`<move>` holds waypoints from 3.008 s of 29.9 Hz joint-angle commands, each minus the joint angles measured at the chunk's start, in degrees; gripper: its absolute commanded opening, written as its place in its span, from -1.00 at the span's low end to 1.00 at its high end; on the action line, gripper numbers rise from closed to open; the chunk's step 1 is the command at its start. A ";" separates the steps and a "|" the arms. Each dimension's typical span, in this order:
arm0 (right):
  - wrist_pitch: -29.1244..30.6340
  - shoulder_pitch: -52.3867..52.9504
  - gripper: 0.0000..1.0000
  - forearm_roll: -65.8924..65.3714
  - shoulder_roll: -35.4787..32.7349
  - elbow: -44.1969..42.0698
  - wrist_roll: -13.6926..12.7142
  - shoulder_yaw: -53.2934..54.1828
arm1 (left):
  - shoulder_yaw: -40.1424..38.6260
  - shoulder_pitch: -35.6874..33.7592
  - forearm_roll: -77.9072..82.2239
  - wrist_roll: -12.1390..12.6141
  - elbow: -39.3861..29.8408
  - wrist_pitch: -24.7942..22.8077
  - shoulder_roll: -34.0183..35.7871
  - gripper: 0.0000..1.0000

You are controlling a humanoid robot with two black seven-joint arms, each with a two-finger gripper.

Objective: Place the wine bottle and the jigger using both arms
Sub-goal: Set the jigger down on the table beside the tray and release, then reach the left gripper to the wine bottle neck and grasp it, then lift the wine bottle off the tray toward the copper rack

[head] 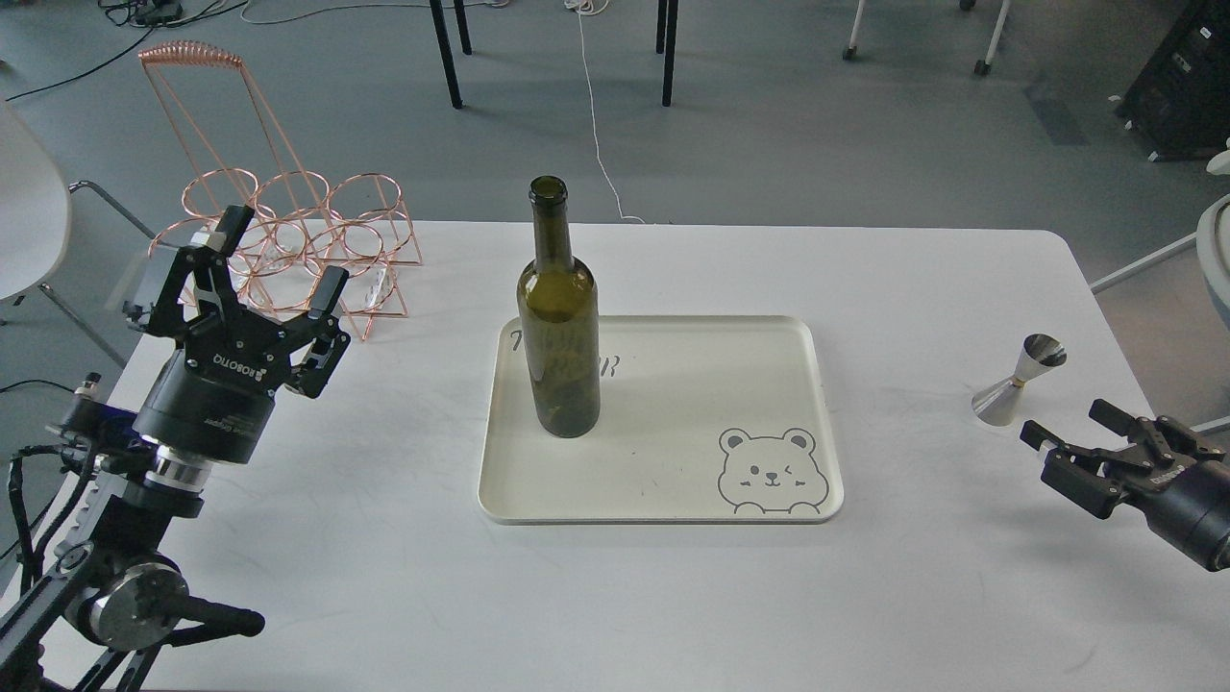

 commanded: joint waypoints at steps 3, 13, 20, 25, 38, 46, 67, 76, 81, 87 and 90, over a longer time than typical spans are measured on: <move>0.00 1.21 0.90 24.71 -1.46 14.79 0.00 0.88 | -0.02 -0.01 0.08 -0.17 -0.48 0.09 0.35 0.96; 22.36 14.57 0.94 60.42 1.17 14.80 0.00 1.24 | -0.55 -0.53 3.14 -1.62 -2.06 0.09 6.68 0.96; 29.94 16.33 0.97 74.50 10.74 6.03 0.00 1.06 | -0.29 -3.78 28.87 -1.62 -4.87 0.09 12.30 0.96; 30.20 15.63 0.97 74.16 15.59 1.18 0.00 0.36 | 0.42 -8.43 46.19 -1.62 -8.74 0.09 17.04 0.96; 30.11 15.19 0.97 73.72 15.24 1.18 0.00 -0.34 | 19.66 -35.07 70.13 -1.62 -4.62 0.88 19.16 0.96; 30.03 15.10 0.97 73.37 15.24 1.18 0.00 -0.26 | 24.41 -40.96 70.40 -1.62 0.91 1.24 16.09 0.96; 29.59 15.01 0.97 73.01 14.89 1.18 0.00 -0.17 | 28.19 -45.18 74.44 -1.62 9.71 3.52 8.44 0.78; 29.59 15.01 0.97 73.01 14.89 1.18 0.00 -0.17 | 28.19 -45.10 74.35 -1.62 9.71 4.40 8.09 -0.02; 29.50 15.01 0.97 73.01 14.89 1.18 0.00 -0.26 | 28.19 -45.18 74.53 -1.62 9.71 4.49 7.82 -0.40; 29.50 15.01 0.97 72.92 14.97 1.09 0.00 -0.26 | 28.19 -45.62 74.62 -1.62 9.71 7.47 7.82 -0.69; 29.41 15.01 0.97 72.92 14.97 1.09 0.00 -0.26 | 28.19 -47.55 74.44 -1.62 9.45 7.56 7.91 -0.74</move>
